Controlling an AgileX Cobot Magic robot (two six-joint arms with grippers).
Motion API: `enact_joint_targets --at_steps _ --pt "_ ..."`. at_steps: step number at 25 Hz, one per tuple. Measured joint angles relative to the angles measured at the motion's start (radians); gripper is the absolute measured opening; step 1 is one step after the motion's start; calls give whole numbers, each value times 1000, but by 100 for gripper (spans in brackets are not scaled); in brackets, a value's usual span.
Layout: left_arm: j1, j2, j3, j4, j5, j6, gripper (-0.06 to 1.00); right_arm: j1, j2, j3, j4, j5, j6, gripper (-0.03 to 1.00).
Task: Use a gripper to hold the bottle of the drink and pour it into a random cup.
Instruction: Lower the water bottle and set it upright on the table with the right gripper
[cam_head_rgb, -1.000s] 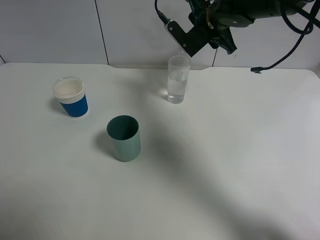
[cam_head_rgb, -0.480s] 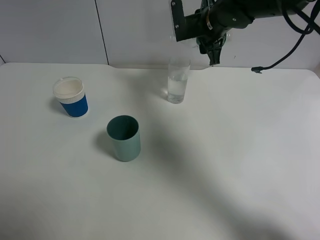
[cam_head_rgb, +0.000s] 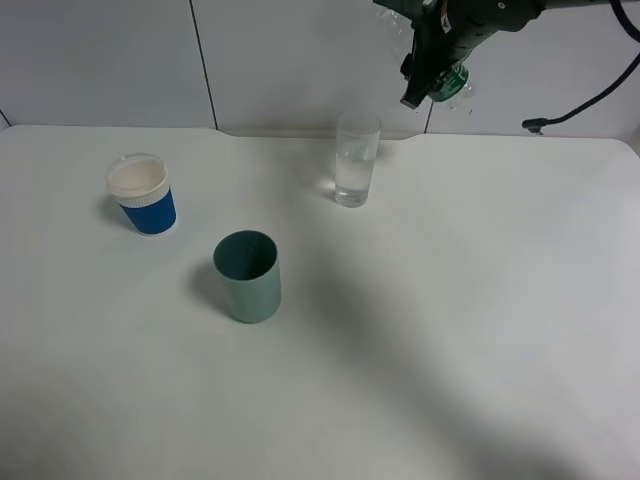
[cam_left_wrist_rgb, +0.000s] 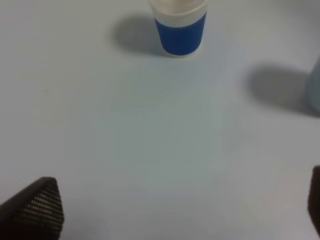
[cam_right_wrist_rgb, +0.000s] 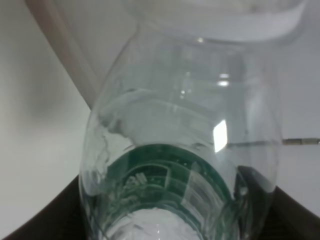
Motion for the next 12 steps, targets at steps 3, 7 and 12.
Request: enact_joint_targets --at_steps 3,7,12 --pt "0 0 0 0 0 0 99 0 -8 0 58 0 15 56" --pt "0 0 0 0 0 0 99 0 -18 0 121 1 26 56" --pt "0 0 0 0 0 0 99 -3 -51 81 227 -89 29 56"
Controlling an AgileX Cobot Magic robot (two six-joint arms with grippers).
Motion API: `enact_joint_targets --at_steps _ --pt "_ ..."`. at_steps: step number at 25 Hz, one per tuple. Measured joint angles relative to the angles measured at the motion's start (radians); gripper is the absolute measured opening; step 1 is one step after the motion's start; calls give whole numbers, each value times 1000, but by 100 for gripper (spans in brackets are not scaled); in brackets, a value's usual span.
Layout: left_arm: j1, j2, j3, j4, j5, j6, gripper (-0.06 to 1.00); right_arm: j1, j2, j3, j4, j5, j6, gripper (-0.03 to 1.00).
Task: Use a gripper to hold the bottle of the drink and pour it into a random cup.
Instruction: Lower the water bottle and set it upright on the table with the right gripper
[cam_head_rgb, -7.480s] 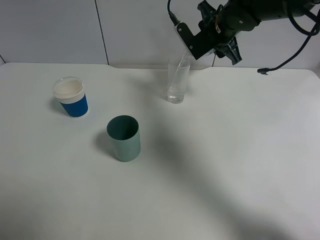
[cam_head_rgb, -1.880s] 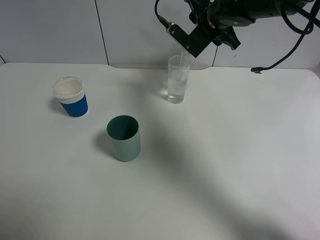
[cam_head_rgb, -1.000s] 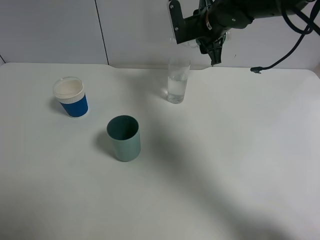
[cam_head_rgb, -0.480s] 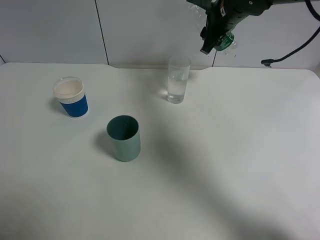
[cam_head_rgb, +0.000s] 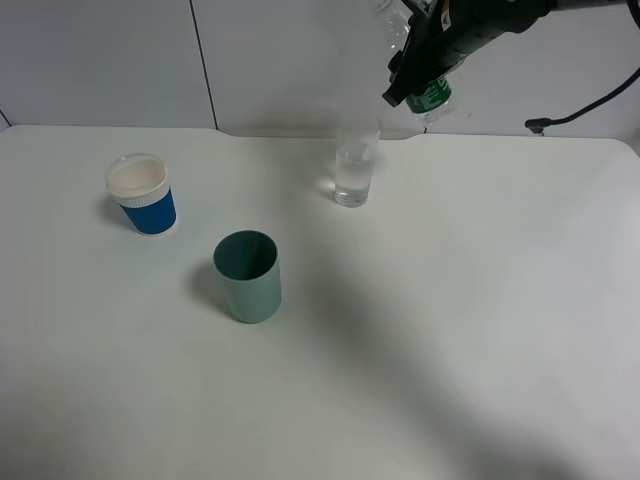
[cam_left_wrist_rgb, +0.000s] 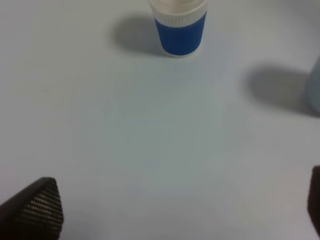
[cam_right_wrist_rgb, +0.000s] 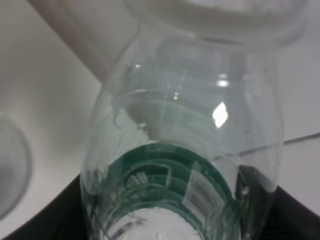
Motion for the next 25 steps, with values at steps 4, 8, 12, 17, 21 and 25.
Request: enact_joint_targets --at_steps 4,8,12,17,21,25 --pt "0 0 0 0 0 0 99 -17 -54 114 57 -116 3 56" --pt "0 0 0 0 0 0 99 -47 -116 238 112 -263 24 56" --pt "0 0 0 0 0 0 99 -79 -169 380 177 -445 43 56" --pt "0 0 0 0 0 0 99 -104 -185 513 224 -568 47 56" --pt "0 0 0 0 0 0 99 -104 -189 591 231 -673 27 56" --pt "0 0 0 0 0 0 99 -104 -189 660 231 -830 6 56"
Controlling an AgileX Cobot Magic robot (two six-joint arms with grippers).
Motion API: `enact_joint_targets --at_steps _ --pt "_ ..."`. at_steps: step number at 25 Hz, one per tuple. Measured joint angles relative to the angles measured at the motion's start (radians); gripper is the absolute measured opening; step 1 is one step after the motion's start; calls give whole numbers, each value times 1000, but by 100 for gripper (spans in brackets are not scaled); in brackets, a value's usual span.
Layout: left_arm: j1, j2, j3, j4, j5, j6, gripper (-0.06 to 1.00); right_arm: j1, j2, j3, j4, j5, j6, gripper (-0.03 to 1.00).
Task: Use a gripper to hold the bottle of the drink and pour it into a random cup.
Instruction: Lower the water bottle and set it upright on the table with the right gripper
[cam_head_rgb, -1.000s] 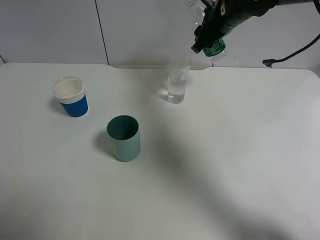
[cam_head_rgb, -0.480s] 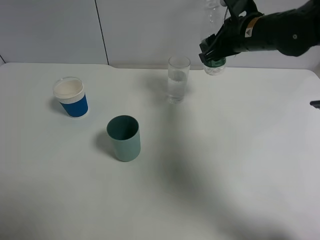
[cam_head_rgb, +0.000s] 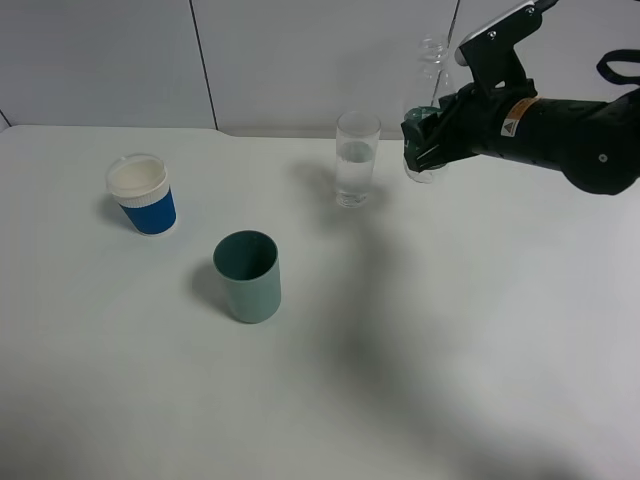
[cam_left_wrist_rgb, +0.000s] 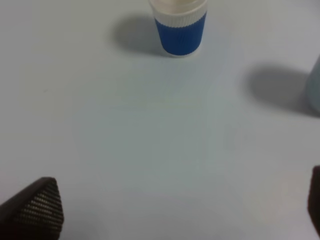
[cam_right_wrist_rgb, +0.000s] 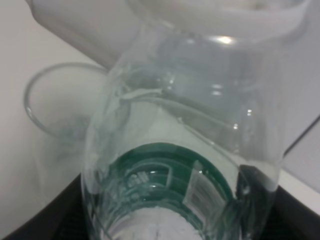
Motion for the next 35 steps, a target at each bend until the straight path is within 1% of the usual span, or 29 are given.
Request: enact_joint_targets --at_steps 2,5,11,17,21,28,35 --pt "0 0 0 0 0 0 99 0 0 26 0 -72 -5 56" --pt "0 0 0 0 0 0 99 0 0 54 1 -132 -10 56" --pt "0 0 0 0 0 0 99 0 0 60 6 -134 -10 56" --pt "0 0 0 0 0 0 99 0 24 68 8 -142 53 56" --pt "0 0 0 0 0 0 99 0 86 70 8 -173 80 56" --pt "0 0 0 0 0 0 99 0 175 70 7 -259 80 56" --pt "0 0 0 0 0 0 99 0 229 69 -19 -325 50 56"
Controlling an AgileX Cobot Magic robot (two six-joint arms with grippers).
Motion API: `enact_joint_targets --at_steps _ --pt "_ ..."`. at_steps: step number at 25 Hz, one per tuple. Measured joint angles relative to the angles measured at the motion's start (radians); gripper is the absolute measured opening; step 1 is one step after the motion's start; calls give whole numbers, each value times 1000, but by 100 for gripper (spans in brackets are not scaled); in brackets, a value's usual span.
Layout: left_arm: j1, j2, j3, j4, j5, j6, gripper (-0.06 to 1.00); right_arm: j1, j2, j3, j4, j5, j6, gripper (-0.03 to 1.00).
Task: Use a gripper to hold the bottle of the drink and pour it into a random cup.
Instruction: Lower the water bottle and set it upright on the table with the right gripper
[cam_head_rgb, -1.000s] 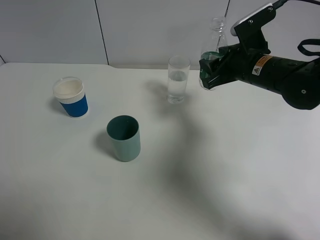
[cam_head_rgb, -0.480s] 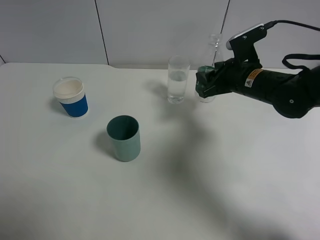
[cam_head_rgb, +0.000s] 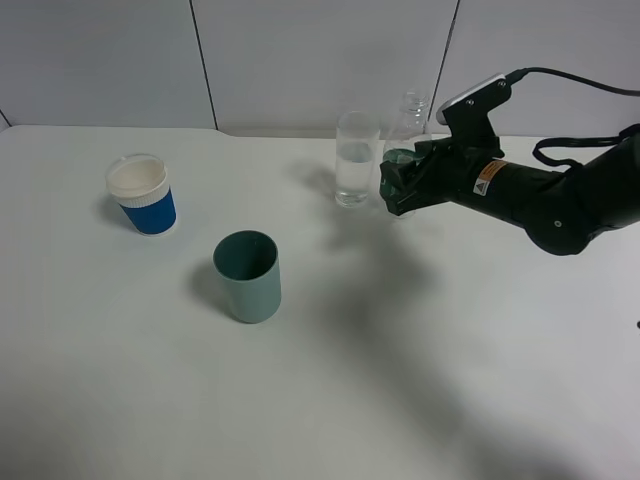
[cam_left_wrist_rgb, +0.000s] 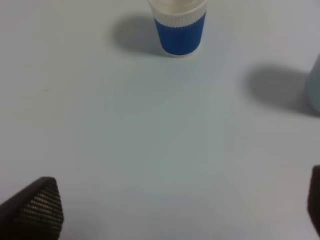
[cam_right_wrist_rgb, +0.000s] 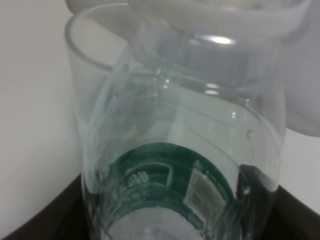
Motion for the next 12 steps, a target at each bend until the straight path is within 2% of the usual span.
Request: enact_joint_targets --at_steps 12 --pt "0 0 0 0 0 0 99 0 85 -1 -33 -83 -7 56"
